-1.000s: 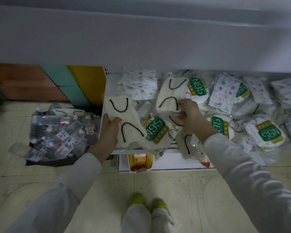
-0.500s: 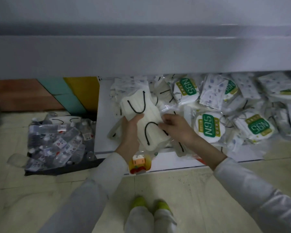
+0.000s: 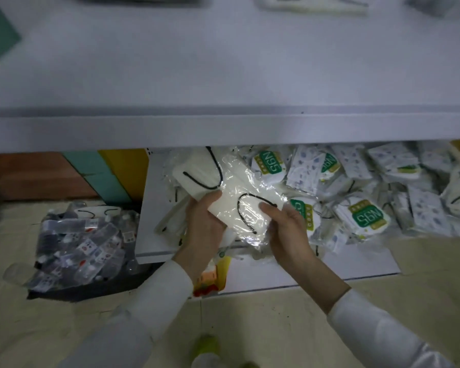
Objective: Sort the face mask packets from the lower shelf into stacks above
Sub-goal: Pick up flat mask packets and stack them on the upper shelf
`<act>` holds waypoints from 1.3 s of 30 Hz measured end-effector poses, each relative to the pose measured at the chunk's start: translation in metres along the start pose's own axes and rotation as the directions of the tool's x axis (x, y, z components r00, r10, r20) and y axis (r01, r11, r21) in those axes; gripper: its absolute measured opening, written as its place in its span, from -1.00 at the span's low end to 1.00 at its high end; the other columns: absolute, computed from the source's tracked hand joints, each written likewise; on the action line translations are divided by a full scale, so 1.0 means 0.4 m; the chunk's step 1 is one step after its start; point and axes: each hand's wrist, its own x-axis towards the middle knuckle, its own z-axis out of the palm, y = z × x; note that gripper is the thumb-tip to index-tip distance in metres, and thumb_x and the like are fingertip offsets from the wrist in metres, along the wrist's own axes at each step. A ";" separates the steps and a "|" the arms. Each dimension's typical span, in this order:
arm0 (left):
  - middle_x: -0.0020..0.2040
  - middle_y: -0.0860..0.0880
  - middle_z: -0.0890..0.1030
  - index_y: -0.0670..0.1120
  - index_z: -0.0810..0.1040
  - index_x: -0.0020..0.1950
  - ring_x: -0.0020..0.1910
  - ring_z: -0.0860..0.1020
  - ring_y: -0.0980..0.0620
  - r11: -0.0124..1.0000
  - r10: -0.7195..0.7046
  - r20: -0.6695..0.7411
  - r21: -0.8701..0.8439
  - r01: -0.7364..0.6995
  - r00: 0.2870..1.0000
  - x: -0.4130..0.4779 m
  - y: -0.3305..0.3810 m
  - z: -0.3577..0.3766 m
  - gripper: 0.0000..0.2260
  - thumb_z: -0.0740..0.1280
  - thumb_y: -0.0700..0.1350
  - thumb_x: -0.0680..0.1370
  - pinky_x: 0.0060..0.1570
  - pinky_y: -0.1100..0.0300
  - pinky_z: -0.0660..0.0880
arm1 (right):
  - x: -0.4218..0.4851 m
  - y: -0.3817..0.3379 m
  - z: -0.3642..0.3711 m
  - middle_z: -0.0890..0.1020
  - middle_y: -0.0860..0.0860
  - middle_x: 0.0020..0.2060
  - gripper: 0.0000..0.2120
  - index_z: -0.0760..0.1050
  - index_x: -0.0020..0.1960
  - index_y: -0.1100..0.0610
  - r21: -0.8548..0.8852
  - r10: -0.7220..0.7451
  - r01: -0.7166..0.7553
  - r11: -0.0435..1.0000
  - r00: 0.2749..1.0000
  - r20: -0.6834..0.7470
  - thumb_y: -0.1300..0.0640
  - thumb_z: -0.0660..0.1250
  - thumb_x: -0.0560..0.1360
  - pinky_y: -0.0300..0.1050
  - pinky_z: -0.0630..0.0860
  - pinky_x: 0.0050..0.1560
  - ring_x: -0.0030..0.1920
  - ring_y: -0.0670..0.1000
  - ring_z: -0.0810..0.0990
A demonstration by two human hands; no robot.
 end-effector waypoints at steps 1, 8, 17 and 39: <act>-0.13 -0.09 0.67 -0.12 0.66 -0.10 -0.12 0.63 -0.04 1.000 0.019 0.048 0.007 -0.020 0.999 -0.033 0.026 0.005 -0.80 0.29 -0.33 0.43 -0.07 0.08 0.60 | -0.015 -0.039 -0.004 0.58 0.28 -0.14 -0.59 0.47 -0.03 0.31 -0.044 -0.066 0.067 0.997 0.997 0.032 0.21 0.55 0.22 -0.09 0.56 -0.19 -0.16 0.14 0.61; -0.29 0.10 0.67 0.10 0.68 -0.31 -0.27 0.63 0.00 0.710 0.249 0.337 0.575 -0.408 0.908 -0.300 0.269 -0.026 -0.76 0.60 -0.22 0.23 -0.32 0.26 0.57 | -0.204 -0.314 -0.012 0.67 0.06 -0.22 -0.80 0.62 -0.11 0.17 -0.388 -0.243 0.420 0.820 0.870 0.429 0.36 0.45 0.30 -0.09 0.54 -0.16 -0.19 0.04 0.62; -0.19 0.14 0.60 -0.04 0.53 -0.01 -0.21 0.55 0.21 0.322 0.653 0.365 0.658 -0.680 0.663 -0.328 0.533 0.274 -0.70 0.42 -0.39 0.40 -0.12 0.31 0.50 | -0.190 -0.631 0.226 0.65 -0.20 -0.27 -0.81 0.56 -0.11 0.07 -0.375 -0.513 0.758 0.533 0.642 0.569 0.35 0.36 0.46 -0.28 0.50 -0.14 -0.18 -0.17 0.60; -0.25 -0.16 0.51 -0.22 0.43 -0.18 -0.27 0.46 -0.05 -0.083 0.368 0.521 0.843 -0.531 0.770 -0.105 0.549 0.368 -0.86 0.23 -0.23 0.56 -0.27 0.14 0.35 | 0.002 -0.713 0.129 0.60 0.16 -0.31 -0.75 0.49 -0.23 0.26 -0.765 -0.447 0.548 0.339 0.809 0.382 0.14 0.28 0.56 0.10 0.58 -0.08 -0.25 0.16 0.60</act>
